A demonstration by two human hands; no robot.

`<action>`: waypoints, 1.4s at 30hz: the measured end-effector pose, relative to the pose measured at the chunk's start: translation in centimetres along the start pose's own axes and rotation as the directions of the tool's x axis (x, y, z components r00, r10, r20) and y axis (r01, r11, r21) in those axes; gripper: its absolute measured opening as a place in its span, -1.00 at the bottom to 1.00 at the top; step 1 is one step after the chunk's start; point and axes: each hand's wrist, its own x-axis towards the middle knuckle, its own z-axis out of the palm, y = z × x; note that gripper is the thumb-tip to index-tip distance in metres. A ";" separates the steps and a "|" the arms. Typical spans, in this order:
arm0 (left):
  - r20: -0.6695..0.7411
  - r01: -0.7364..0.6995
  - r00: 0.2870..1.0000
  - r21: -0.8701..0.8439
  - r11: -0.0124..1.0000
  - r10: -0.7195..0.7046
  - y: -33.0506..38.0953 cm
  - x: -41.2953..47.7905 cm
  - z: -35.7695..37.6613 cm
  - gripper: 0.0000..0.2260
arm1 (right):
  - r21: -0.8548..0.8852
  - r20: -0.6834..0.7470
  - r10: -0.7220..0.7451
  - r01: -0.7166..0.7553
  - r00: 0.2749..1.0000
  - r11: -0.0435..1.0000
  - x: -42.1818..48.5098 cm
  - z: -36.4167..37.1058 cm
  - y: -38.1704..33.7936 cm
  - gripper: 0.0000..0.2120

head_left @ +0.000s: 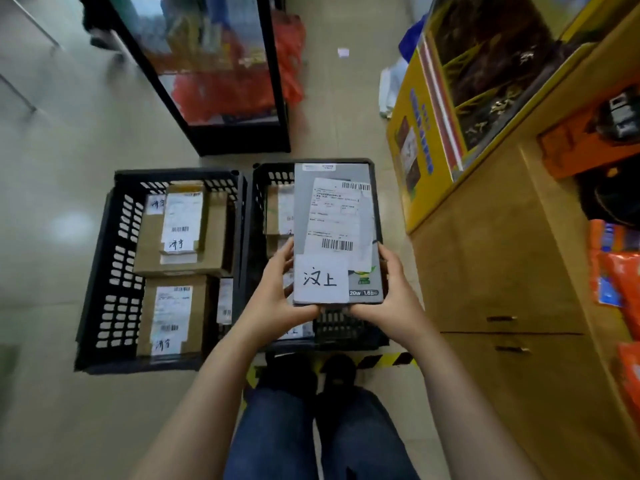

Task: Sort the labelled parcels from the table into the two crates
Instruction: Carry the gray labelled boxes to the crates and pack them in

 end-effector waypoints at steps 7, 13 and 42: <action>0.089 0.161 0.984 -0.053 0.986 -0.155 -7.6 3.0 1.8 -0.02 | -0.010 0.079 0.225 -0.224 0.971 0.974 3.6 2.0 7.1 0.08; 0.131 0.247 0.964 -0.113 0.962 -0.232 -14.6 5.3 3.7 -0.03 | -0.025 0.090 0.379 -0.379 0.921 0.925 6.5 3.3 12.7 0.05; 0.201 0.512 0.841 0.002 0.859 -0.502 -26.9 11.2 9.3 -0.33 | -0.205 -0.105 0.616 -0.623 0.781 0.755 13.4 6.6 23.7 -0.32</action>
